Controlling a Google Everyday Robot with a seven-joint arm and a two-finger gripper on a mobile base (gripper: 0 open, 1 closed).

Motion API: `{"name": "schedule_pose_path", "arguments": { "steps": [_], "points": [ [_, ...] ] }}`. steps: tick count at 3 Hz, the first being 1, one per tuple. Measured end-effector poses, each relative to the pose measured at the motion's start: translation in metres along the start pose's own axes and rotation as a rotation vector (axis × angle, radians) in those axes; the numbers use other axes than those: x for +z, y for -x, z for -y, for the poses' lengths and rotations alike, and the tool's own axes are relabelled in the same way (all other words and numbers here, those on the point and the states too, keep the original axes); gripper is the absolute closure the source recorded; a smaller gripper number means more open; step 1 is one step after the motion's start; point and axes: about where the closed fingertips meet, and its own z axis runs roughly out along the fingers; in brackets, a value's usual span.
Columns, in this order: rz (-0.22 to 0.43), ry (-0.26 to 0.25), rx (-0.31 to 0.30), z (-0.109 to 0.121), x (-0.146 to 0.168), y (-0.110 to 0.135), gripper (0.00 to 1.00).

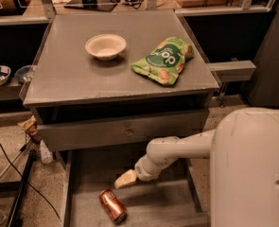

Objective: Pick coke can from middle drawer and place on counter

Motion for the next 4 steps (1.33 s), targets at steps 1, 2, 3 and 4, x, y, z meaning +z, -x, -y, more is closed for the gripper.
{"name": "schedule_pose_path", "arguments": {
  "steps": [1, 2, 3, 4],
  "points": [
    [-0.009, 0.019, -0.039, -0.009, -0.007, -0.001, 0.00],
    [-0.016, 0.029, -0.086, -0.021, -0.023, -0.001, 0.00],
    [-0.017, 0.031, -0.087, -0.021, -0.022, -0.001, 0.00],
    [-0.034, 0.072, -0.089, -0.032, -0.014, -0.007, 0.00]
  ]
}}
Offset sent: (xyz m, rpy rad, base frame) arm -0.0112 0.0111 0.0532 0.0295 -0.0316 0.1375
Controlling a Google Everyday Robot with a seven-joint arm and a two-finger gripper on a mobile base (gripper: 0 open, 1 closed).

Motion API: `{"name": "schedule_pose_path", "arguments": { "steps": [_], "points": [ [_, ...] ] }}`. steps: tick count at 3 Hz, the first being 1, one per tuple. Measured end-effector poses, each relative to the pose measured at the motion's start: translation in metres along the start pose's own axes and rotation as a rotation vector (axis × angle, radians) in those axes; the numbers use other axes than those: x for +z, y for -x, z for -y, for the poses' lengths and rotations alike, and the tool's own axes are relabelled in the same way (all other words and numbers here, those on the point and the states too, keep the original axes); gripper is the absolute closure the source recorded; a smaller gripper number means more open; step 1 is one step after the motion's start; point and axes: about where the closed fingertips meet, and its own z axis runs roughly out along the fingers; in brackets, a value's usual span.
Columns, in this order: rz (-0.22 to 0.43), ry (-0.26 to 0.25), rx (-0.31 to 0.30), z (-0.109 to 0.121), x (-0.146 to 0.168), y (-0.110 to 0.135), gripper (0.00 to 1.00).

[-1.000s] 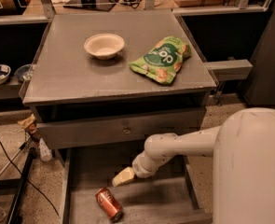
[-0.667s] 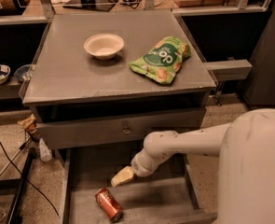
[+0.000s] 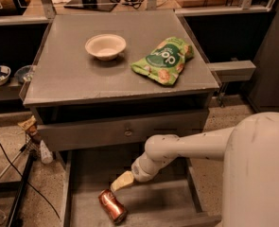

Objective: Pick coke can from middle drawer and place on counter

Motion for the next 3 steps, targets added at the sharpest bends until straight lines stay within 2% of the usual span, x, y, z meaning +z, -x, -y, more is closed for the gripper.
{"name": "schedule_pose_path", "arguments": {
  "steps": [1, 3],
  "points": [
    [-0.025, 0.082, -0.008, -0.0238, 0.0165, -0.0076, 0.00],
    [-0.012, 0.078, -0.016, -0.0321, 0.0207, -0.0120, 0.00]
  ]
}}
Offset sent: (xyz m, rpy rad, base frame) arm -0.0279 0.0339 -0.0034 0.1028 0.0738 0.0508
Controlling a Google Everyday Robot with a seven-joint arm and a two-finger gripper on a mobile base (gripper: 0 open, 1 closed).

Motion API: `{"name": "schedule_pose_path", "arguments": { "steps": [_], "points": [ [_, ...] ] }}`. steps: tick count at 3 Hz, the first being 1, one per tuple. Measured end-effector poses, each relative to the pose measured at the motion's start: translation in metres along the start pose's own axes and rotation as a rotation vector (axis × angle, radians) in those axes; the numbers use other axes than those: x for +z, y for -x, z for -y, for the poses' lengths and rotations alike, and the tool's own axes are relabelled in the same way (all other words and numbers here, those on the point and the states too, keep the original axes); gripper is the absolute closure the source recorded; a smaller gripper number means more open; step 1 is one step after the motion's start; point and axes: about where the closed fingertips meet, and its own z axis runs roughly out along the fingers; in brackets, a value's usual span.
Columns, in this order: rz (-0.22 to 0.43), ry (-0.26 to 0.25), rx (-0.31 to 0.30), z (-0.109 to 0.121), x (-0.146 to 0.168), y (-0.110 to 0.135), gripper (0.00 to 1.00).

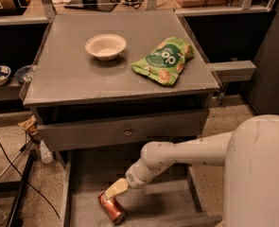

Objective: Pick coke can from middle drawer and place on counter

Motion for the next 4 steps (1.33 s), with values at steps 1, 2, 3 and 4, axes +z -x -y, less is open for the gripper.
{"name": "schedule_pose_path", "arguments": {
  "steps": [1, 2, 3, 4],
  "points": [
    [0.056, -0.077, -0.007, -0.018, 0.020, -0.010, 0.00],
    [0.061, -0.074, -0.003, -0.020, 0.022, -0.010, 0.00],
    [0.050, -0.051, -0.002, -0.022, 0.032, -0.013, 0.00],
    [0.030, -0.032, 0.005, -0.022, 0.047, -0.014, 0.00]
  ]
}}
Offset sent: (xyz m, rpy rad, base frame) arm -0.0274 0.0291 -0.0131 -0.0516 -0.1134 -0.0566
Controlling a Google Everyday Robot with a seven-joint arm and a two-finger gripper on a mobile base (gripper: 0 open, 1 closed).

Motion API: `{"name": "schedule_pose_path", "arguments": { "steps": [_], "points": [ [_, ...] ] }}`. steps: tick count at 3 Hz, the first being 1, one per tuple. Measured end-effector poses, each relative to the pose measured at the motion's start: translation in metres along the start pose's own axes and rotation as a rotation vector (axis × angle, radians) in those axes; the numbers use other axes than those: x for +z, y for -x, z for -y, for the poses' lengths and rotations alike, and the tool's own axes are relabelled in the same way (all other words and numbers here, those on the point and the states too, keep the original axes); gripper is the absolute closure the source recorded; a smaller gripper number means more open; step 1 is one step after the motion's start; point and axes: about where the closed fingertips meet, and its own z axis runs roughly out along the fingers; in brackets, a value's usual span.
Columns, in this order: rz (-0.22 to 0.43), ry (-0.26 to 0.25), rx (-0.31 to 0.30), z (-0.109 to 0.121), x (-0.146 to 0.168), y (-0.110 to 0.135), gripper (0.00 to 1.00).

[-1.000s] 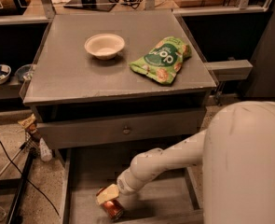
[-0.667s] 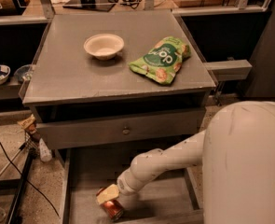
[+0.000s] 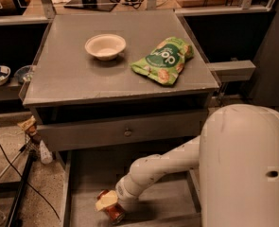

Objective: Pick coke can from middle drawer and place on counter

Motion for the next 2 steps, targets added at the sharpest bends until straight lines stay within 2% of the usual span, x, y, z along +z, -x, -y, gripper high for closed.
{"name": "schedule_pose_path", "arguments": {
  "steps": [2],
  "points": [
    [-0.021, 0.029, -0.017, -0.0042, 0.0029, 0.0004, 0.00]
  ]
}}
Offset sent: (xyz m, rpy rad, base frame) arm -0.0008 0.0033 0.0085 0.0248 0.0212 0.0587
